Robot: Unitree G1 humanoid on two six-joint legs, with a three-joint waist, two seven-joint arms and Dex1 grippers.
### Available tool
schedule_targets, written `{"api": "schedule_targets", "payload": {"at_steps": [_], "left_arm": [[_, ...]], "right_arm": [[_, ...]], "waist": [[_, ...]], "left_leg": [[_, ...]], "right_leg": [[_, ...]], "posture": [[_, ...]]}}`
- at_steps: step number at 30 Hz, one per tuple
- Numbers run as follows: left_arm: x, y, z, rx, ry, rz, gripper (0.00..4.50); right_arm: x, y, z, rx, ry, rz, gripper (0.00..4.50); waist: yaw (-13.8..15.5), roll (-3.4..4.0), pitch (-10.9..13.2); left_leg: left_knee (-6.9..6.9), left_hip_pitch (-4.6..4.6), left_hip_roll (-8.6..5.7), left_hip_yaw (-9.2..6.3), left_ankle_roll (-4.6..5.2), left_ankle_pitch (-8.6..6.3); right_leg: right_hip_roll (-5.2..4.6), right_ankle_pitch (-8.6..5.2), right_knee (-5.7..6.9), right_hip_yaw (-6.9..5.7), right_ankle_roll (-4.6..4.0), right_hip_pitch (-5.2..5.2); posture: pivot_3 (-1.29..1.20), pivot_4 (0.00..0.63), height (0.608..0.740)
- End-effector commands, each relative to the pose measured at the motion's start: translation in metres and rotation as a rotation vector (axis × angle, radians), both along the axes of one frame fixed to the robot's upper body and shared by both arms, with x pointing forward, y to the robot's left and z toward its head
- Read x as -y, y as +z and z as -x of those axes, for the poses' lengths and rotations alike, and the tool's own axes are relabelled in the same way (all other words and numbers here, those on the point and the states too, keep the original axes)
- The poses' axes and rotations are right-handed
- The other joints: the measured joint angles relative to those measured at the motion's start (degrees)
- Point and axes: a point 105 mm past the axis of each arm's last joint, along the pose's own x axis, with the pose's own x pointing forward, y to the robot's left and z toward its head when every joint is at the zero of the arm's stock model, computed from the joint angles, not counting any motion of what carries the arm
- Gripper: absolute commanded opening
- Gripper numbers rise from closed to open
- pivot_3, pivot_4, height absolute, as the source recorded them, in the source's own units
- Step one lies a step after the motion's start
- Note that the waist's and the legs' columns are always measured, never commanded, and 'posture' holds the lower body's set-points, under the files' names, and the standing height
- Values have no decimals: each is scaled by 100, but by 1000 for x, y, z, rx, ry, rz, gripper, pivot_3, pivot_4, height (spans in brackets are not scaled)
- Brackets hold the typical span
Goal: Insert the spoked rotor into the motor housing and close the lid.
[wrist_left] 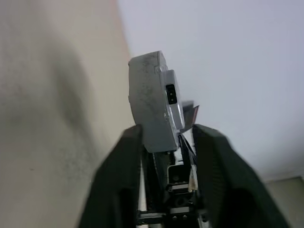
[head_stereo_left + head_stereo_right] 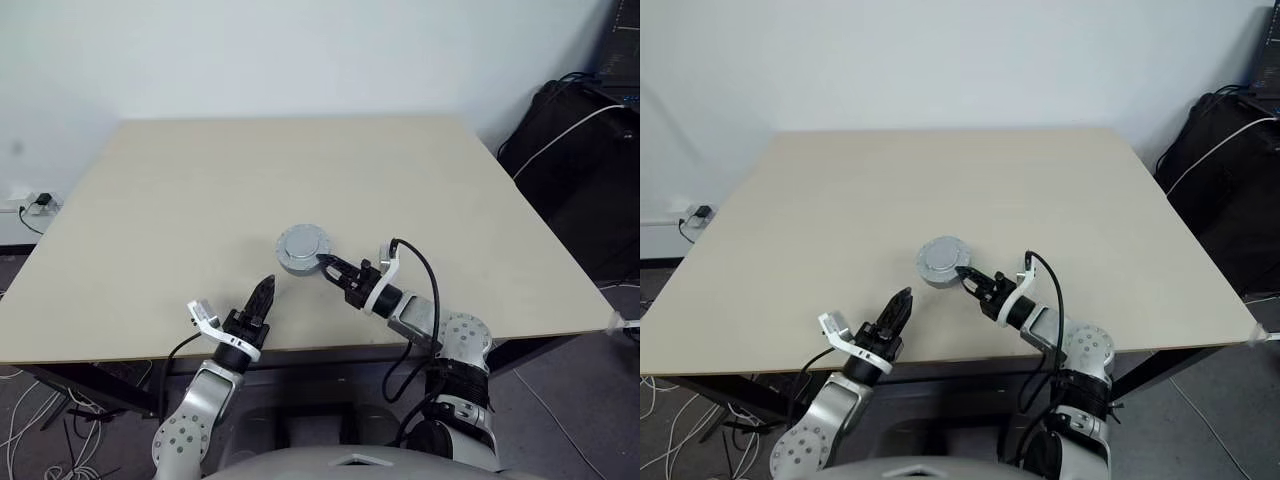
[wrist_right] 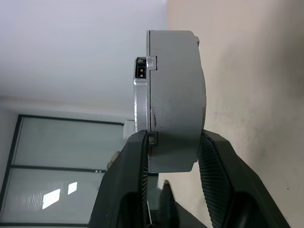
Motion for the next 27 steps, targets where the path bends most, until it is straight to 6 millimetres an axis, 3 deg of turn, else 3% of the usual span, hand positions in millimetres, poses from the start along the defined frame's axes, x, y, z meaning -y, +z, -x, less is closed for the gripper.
{"api": "schedule_targets", "payload": {"at_steps": [1, 5, 27], "left_arm": [[28, 19, -6, 47, 10, 196, 3195], [30, 19, -6, 44, 3, 211, 4481], [37, 18, -9, 39, -15, 279, 4481]], "right_arm": [[-8, 25, -3, 94, 26, -53, 1199], [-9, 26, -1, 97, 41, -46, 1199], [-21, 35, 36, 123, 262, -63, 1199]], "waist": [[-5, 0, 0], [-7, 0, 0], [0, -1, -1]], "left_leg": [[0, 1, 0, 1, 0, 0], [0, 0, 1, 1, 0, 0], [0, 1, 1, 5, 0, 0]], "right_leg": [[0, 0, 0, 0, 0, 0], [2, 0, 1, 1, 0, 0], [1, 1, 1, 5, 1, 1]], "posture": [[0, 0, 740], [0, 0, 740], [0, 0, 740]]}}
